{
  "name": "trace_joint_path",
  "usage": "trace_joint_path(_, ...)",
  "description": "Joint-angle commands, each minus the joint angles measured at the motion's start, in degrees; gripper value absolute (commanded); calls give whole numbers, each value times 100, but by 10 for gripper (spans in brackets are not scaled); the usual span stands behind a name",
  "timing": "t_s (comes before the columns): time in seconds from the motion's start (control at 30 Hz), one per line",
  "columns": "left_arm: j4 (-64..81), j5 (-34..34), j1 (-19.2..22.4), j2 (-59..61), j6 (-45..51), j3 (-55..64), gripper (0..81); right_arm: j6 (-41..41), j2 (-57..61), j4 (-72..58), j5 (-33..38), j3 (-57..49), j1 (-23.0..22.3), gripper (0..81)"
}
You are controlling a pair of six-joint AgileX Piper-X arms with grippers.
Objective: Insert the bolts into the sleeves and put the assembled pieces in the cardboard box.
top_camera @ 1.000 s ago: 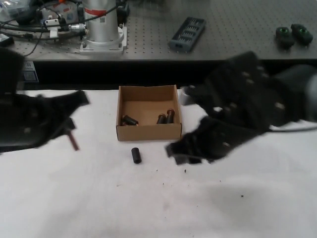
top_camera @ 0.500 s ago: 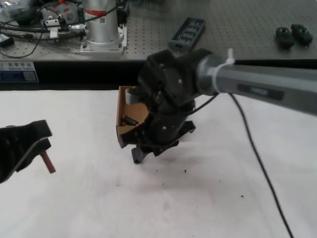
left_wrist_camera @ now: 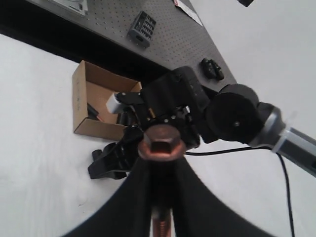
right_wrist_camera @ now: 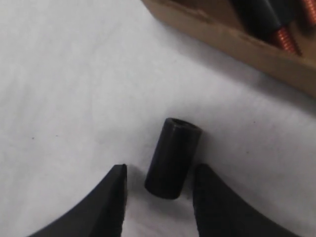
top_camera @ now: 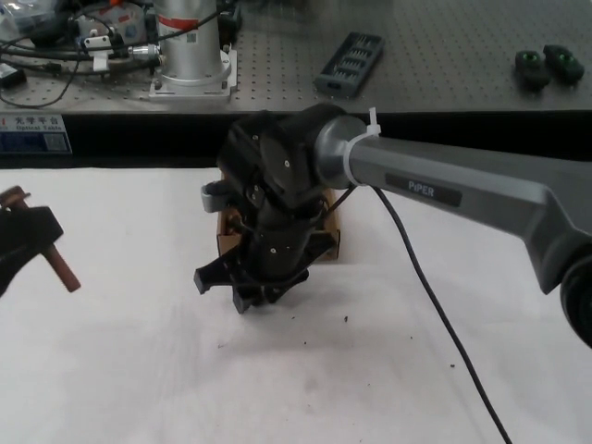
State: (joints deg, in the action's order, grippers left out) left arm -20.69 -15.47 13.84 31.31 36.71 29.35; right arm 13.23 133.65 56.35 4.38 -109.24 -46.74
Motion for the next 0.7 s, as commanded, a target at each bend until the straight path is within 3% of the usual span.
trace_joint_path(0.0, 65, -119, -8, -289, 204, 19, 6, 4, 103, 355, -404, -99, -3, 334)
trace_joint_path(0.33, 66, -195, -8, -631, 243, 19, 6, 4, 121, 424, -855, -139, -3, 192)
trace_joint_path(0.47, -45, -195, -8, -631, 238, 19, 6, -43, 121, 424, -587, -139, -3, 190)
trace_joint_path(0.67, -72, -195, -8, -631, 238, 19, 6, -43, 121, 466, -771, -139, -18, 159)
